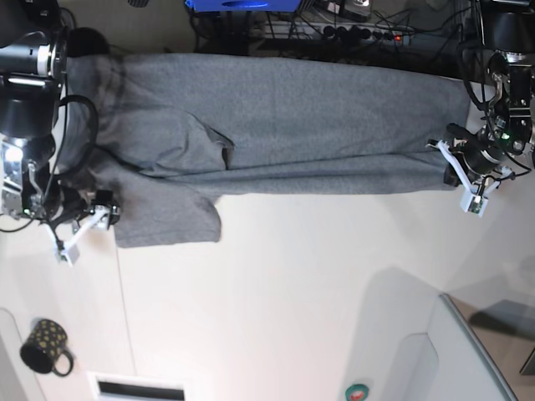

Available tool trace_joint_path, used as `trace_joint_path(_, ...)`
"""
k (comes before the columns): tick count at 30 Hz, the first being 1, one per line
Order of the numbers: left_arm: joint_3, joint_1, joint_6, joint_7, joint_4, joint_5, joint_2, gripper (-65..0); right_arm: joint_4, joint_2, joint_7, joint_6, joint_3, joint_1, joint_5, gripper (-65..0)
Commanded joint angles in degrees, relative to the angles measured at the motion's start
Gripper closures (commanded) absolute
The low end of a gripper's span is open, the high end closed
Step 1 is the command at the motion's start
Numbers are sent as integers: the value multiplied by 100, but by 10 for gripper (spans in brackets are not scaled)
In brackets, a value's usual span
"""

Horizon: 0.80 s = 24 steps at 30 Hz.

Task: Layout the t-shirt on the table in an organized manner, then fold the t-shirt properly
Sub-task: 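Drag the folded shirt with both grippers toward the collar side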

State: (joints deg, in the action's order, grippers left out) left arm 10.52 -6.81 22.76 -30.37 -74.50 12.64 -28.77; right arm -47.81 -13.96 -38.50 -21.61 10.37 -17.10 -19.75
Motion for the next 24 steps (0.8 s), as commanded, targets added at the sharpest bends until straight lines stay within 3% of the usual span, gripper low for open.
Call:
trace_joint_path(1,60,61,-21,88,-71,23,-72,0,-32,-42,-5,-59,5,-96,-25,-398)
trace_joint_path(16,60,61,-21,88,-71,23,-28,0,-76,354,-5,-86,-13,167,-34,-393)
trace_joint_path(18,60,61,-21,88,-71,23,-28,0,-76,354,4,-86,-13,167,-34,-342)
trace_joint_path(24,60,70,-21,88,-71,23,-28,0,-76,319,13,-77,-13,80,-34,-57)
